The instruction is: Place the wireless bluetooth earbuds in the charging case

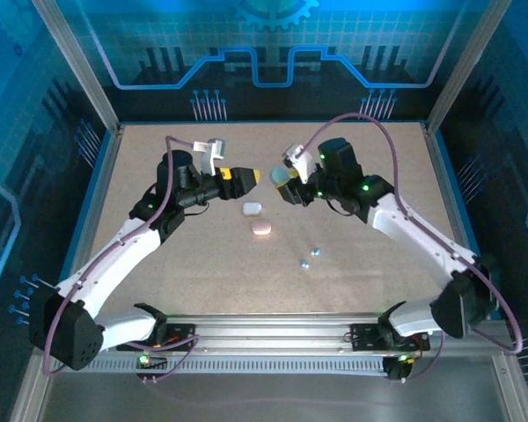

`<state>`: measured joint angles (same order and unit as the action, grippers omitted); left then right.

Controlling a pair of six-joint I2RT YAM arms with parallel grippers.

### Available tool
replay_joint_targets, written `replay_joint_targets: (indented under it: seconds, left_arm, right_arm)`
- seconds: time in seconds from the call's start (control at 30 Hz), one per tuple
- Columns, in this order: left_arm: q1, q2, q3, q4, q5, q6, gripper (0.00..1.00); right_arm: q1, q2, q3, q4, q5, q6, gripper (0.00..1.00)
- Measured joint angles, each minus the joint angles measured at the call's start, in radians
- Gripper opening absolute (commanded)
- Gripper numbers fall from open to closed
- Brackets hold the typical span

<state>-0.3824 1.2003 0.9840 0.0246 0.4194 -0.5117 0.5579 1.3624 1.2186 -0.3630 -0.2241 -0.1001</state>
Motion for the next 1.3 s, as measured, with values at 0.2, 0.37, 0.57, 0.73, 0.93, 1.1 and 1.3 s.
replay_joint_targets:
  seconds: [0.2,0.37,0.57,0.73,0.93,1.1,1.3]
  left_arm:
    - [-0.011,0.017,0.014,0.025,0.052,-0.021,0.82]
    - [-0.059,0.058,0.043,0.026,0.069,-0.033,0.80]
    - [-0.113,0.105,0.075,0.030,0.076,-0.034,0.79]
    - [-0.132,0.121,0.085,0.033,0.076,-0.037,0.77]
    - [-0.133,0.123,0.093,0.031,0.076,-0.037,0.73]
    - [-0.137,0.137,0.098,0.029,0.082,-0.037,0.71]
    - [-0.159,0.166,0.117,0.028,0.121,-0.036,0.66]
  right_arm:
    - [0.027,-0.130,-0.100,0.035,0.016,-0.060,0.30]
    - [0.032,-0.187,-0.128,0.036,0.037,-0.092,0.30]
    - [0.032,-0.230,-0.158,0.037,0.040,-0.120,0.30]
    - [0.032,-0.237,-0.159,0.040,0.040,-0.130,0.30]
    - [0.032,-0.241,-0.170,0.050,0.040,-0.130,0.31]
    - [0.033,-0.241,-0.172,0.052,0.041,-0.130,0.31]
    - [0.033,-0.240,-0.172,0.062,0.067,-0.129,0.32]
